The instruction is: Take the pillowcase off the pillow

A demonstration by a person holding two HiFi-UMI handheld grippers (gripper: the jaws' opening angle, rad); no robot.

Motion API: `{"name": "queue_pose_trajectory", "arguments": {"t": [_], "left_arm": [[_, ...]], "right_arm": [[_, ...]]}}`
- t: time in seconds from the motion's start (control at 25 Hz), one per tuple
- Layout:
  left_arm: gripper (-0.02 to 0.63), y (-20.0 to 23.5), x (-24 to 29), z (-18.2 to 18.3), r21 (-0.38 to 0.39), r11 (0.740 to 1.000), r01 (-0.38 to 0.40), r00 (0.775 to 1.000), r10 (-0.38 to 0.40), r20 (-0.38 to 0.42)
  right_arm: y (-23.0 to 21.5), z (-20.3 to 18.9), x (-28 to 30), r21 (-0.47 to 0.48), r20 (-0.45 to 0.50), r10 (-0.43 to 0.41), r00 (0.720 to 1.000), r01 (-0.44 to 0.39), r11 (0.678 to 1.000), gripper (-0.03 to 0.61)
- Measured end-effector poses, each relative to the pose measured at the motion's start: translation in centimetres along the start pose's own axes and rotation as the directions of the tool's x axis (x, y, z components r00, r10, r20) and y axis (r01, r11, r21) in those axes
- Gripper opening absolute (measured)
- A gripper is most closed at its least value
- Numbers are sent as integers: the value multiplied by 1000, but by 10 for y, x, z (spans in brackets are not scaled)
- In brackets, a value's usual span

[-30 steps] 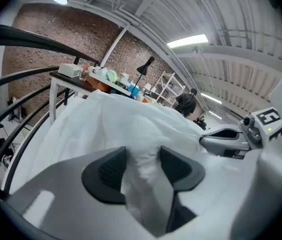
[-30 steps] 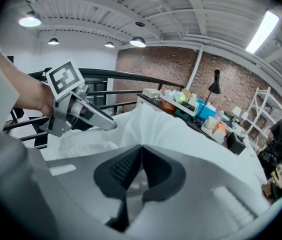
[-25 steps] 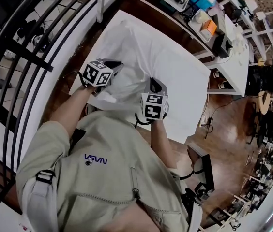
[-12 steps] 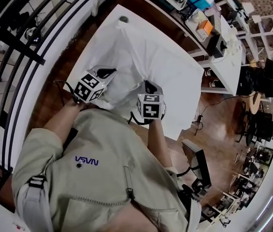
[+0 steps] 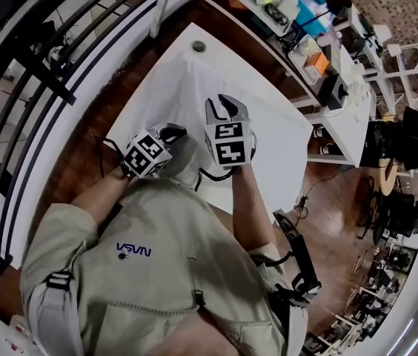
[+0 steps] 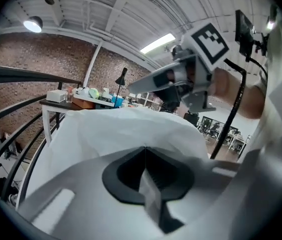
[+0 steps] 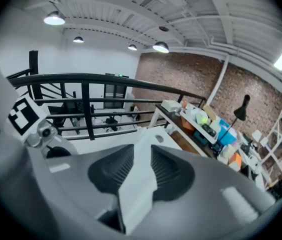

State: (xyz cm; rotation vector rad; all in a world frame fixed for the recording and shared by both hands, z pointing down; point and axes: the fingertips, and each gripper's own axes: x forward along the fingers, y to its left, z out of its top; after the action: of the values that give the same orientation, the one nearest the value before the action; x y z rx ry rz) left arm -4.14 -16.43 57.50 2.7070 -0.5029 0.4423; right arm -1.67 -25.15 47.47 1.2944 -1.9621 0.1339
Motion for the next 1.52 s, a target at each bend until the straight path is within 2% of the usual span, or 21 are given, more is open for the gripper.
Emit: {"name": "queue_pose_trajectory", "arguments": {"t": [0.12, 0.2, 0.32, 0.4, 0.44, 0.52, 0.6, 0.76, 0.92, 1.04, 1.16, 1.24, 1.32, 1.36, 1.44, 1.52], "left_arm": [[11, -1, -3, -1, 24, 1000, -6, 1000, 6, 1], [11, -4, -8, 0, 48, 999, -9, 1000, 10, -12], [11, -11, -11, 0, 75, 997, -14, 999, 17, -38], [11, -10, -14, -2, 69, 997, -19, 999, 22, -40], [11, -8, -15, -3, 64, 998, -25, 999, 27, -33], [11, -4, -15, -6, 60, 998, -28, 999, 29, -22], [11, -8, -15, -14, 69, 998, -4, 999, 7, -44], [11, -14, -18, -27, 95, 995, 40, 995, -32, -92], [9, -13, -26, -32, 113, 992, 54, 994, -43, -99], [11, -13, -32, -37, 75, 995, 62, 993, -55, -100], [14, -5, -35, -16, 50, 997, 50, 998, -49, -28], [18, 10, -40, 19, 34, 999, 22, 996, -25, 82], [59, 35, -42, 56, -17, 1000, -18, 983, 21, 180], [97, 48, -39, 68, -53, 998, -28, 979, 38, 200], [186, 70, -20, 77, -133, 991, -8, 982, 33, 186], [279, 83, 7, 73, -215, 976, 38, 990, -8, 138]], "right_arm": [[8, 9, 43, -89, -62, 21, 998, -27, 996, 155], [8, -1, 74, -143, -142, -3, 990, -18, 990, 211], [2, -25, 104, -198, -244, -54, 968, 5, 980, 215], [-3, -31, 104, -168, -245, -65, 967, 24, 985, 44], [-7, -31, 100, -136, -225, -66, 972, 36, 990, 18], [-16, -30, 91, -45, -179, -75, 981, 68, 997, 17], [-32, -32, 80, 40, -146, -129, 981, 136, 990, 12], [-84, -42, 57, 113, -130, -263, 956, 278, 954, 5], [-112, -69, 47, 166, -167, -274, 947, 301, 939, 5], [-105, -89, 51, 186, -199, -251, 947, 288, 940, 5], [-99, -93, 54, 153, -201, -250, 947, 282, 947, 5], [-98, -94, 55, 151, -200, -240, 950, 272, 950, 5], [-97, -96, 55, 153, -198, -237, 951, 269, 951, 5], [-96, -97, 54, 152, -198, -237, 951, 269, 951, 5], [-94, -96, 53, 145, -191, -241, 952, 270, 952, 5], [-92, -93, 50, 139, -174, -245, 954, 270, 953, 5]]}}
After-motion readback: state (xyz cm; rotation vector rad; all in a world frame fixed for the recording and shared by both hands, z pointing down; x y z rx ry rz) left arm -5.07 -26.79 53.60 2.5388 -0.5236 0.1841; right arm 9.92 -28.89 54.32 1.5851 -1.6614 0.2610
